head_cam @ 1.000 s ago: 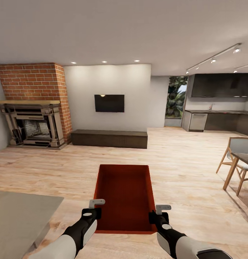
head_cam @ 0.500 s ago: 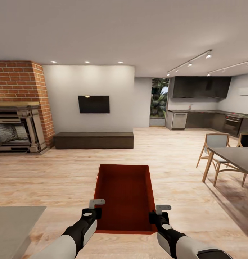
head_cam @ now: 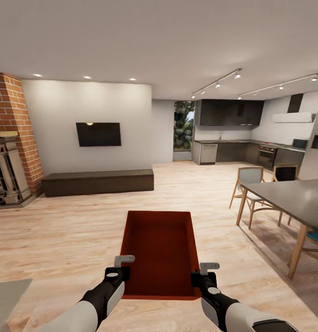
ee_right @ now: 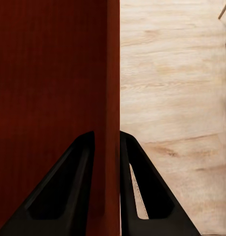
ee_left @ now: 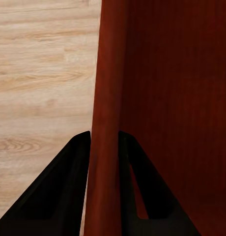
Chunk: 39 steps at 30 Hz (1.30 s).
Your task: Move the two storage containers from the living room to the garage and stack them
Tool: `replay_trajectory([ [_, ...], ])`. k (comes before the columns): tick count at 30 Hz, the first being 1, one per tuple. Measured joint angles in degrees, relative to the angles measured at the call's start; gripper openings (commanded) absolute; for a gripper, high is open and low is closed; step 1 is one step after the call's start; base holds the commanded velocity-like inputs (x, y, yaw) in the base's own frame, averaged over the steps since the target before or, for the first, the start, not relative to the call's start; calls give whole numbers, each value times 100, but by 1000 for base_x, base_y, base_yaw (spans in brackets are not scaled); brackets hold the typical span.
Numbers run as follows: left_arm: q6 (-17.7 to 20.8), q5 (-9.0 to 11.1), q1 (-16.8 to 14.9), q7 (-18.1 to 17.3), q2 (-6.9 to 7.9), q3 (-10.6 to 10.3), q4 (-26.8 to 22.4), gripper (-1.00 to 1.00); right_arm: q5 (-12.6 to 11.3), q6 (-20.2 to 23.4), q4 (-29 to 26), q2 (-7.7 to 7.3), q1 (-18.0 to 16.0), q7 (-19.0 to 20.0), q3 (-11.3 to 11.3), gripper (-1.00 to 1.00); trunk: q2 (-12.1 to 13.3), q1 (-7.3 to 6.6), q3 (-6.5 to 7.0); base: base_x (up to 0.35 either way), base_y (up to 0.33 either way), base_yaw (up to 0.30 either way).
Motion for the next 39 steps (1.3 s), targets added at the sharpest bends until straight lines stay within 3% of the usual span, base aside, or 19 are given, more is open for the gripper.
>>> replay_trajectory([
  [39, -1, -3, 0, -1, 0, -7, -9, -100, 2, -13, 1, -1, 0, 0, -7, -100, 0, 0, 0, 0, 0, -283],
])
